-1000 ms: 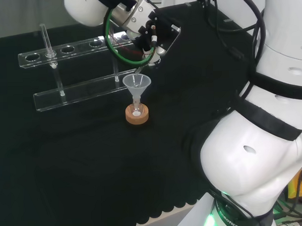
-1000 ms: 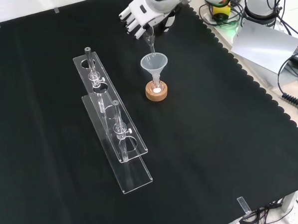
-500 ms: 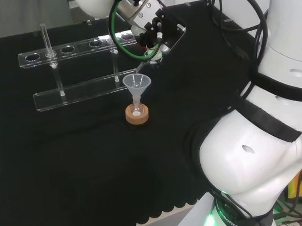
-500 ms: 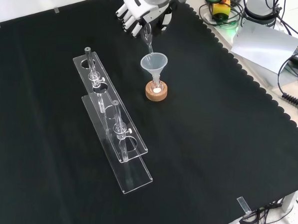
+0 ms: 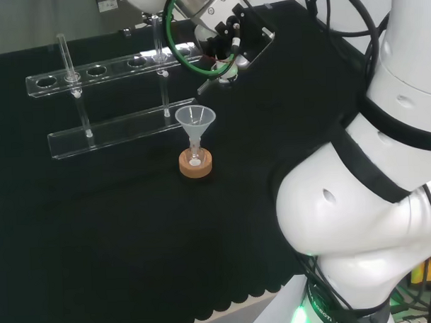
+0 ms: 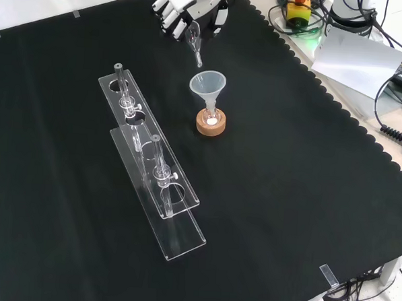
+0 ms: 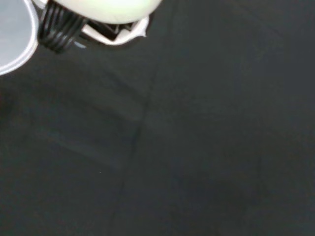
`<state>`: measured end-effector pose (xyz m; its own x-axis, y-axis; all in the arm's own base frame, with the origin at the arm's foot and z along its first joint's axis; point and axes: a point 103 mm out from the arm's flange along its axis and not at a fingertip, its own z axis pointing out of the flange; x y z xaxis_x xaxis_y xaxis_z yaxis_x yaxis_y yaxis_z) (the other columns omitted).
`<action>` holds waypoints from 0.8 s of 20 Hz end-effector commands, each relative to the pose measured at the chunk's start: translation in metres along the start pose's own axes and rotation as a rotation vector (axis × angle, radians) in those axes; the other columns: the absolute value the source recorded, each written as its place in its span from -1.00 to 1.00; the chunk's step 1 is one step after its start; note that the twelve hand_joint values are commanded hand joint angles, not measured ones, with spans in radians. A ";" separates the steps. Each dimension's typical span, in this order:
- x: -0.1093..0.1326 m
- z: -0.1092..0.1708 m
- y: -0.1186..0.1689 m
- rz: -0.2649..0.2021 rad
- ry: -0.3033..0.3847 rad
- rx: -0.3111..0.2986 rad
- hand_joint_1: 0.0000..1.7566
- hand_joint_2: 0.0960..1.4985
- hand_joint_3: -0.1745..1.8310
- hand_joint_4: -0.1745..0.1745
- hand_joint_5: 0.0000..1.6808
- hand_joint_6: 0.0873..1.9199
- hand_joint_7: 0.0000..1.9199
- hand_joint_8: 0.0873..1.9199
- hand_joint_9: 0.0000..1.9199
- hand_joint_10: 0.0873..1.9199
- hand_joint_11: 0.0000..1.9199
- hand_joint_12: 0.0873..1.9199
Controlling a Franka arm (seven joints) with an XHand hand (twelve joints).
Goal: Pour all the NaCl from the weighing funnel into the round-bottom flask.
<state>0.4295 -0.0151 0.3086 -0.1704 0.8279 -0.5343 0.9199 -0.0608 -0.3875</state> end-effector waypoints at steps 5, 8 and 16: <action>0.009 0.016 0.014 -0.054 0.090 -0.014 0.23 -0.19 -0.01 1.00 0.31 0.05 -0.41 -0.37 -0.21 -0.51 -0.61 0.35; 0.008 0.017 0.015 -0.056 0.100 -0.020 0.23 -0.19 -0.01 1.00 0.31 0.05 -0.41 -0.38 -0.21 -0.51 -0.61 0.34; -0.002 0.020 0.013 -0.048 0.139 -0.042 0.23 -0.19 -0.01 1.00 0.31 0.05 -0.41 -0.38 -0.21 -0.51 -0.61 0.34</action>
<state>0.4326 -0.0196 0.2825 -0.1926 0.8718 -0.4504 0.9083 -0.0153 -0.4180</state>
